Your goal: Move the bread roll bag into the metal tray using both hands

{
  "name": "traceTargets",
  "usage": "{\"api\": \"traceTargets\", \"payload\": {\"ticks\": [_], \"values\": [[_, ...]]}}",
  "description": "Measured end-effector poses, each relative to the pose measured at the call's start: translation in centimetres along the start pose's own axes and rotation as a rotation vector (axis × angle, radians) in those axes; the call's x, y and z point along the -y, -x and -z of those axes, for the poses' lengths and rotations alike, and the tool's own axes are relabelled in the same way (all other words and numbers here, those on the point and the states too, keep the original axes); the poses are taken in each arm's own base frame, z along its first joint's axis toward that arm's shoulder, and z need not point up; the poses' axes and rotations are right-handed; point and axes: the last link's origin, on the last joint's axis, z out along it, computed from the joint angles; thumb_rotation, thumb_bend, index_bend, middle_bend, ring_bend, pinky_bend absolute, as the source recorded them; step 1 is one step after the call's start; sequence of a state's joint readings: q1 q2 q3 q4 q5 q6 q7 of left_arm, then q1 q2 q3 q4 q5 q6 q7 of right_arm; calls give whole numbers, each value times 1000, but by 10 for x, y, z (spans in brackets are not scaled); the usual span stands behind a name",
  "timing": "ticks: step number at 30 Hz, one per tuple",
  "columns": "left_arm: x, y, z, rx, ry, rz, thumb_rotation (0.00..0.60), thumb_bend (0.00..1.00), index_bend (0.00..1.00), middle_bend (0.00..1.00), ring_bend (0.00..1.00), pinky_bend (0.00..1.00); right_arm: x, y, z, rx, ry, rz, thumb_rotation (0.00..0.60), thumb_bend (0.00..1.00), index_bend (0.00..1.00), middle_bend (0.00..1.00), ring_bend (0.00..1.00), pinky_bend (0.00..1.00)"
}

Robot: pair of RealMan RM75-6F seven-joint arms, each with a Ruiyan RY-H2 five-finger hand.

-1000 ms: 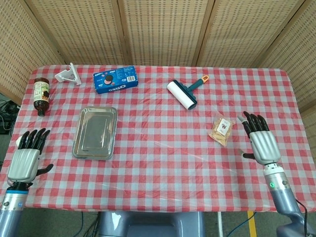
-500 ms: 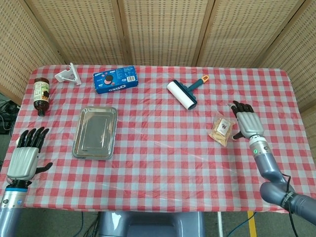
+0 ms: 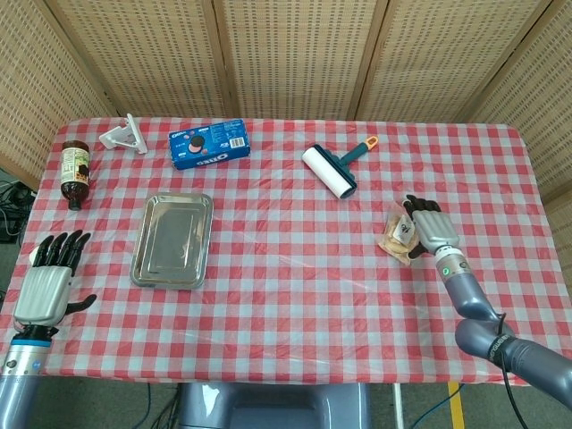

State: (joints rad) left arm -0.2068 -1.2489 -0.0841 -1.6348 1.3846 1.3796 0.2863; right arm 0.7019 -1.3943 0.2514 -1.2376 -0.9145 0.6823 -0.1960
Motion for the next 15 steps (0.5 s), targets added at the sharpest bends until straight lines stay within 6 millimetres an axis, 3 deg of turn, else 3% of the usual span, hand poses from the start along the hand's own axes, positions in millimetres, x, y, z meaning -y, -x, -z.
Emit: {"api": "traceTargets", "payload": {"ticks": [5, 15], "values": [[0, -2, 1, -6, 3, 7, 600, 0, 0, 0, 0, 0, 7, 4, -4, 15, -9, 3, 600, 61, 0, 0, 0, 0], [4, -4, 2, -8, -5, 19, 600, 0, 0, 0, 0, 0, 3, 19, -15, 66, 27, 15, 600, 60, 18, 0, 0, 0]]}}
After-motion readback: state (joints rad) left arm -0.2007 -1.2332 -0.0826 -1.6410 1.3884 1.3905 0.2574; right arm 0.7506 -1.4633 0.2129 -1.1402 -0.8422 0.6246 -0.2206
